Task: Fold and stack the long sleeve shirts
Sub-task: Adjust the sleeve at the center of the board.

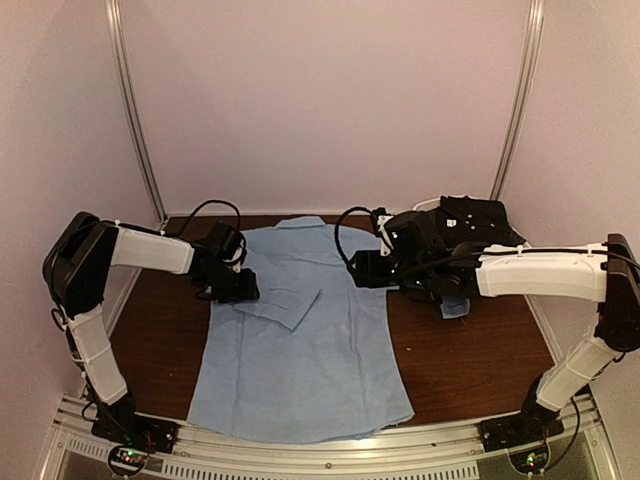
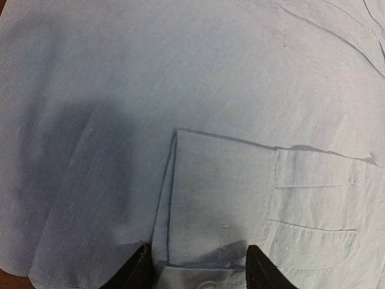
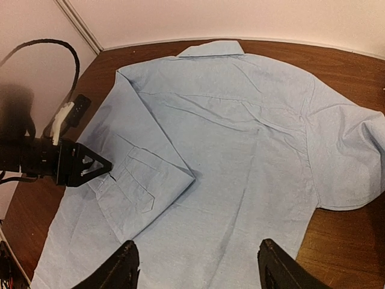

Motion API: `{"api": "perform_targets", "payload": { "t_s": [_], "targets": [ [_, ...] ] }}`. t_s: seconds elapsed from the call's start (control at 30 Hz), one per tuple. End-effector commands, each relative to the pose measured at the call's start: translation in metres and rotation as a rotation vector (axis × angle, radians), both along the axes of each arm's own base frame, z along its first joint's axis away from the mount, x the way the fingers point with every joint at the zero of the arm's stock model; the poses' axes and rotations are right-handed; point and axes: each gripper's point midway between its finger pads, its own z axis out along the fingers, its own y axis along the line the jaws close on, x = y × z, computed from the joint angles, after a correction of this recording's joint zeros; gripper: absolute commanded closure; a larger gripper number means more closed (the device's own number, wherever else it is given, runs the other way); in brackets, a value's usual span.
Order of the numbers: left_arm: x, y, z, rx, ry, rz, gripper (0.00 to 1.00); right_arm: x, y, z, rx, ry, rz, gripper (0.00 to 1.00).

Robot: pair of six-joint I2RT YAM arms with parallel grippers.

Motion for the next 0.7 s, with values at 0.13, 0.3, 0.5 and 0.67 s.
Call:
{"api": "perform_targets", "payload": {
  "t_s": [0.13, 0.3, 0.5, 0.67],
  "targets": [
    [-0.009, -0.018, 0.02, -0.08, -0.029, -0.049, 0.72, 0.001, -0.003, 0.01, 0.055, -0.014, -0.016, 0.31],
    [-0.012, -0.031, 0.052, -0.131, -0.089, -0.089, 0.9, 0.001, 0.003, 0.009, 0.072, -0.007, -0.001, 0.31],
    [-0.022, -0.061, 0.09, -0.25, -0.134, -0.19, 0.98, -0.003, 0.017, 0.003, 0.11, 0.022, 0.056, 0.31],
    [-0.035, -0.095, 0.12, -0.364, -0.197, -0.314, 1.0, -0.004, 0.039, 0.011, 0.211, 0.03, 0.12, 0.29]
  ]
}}
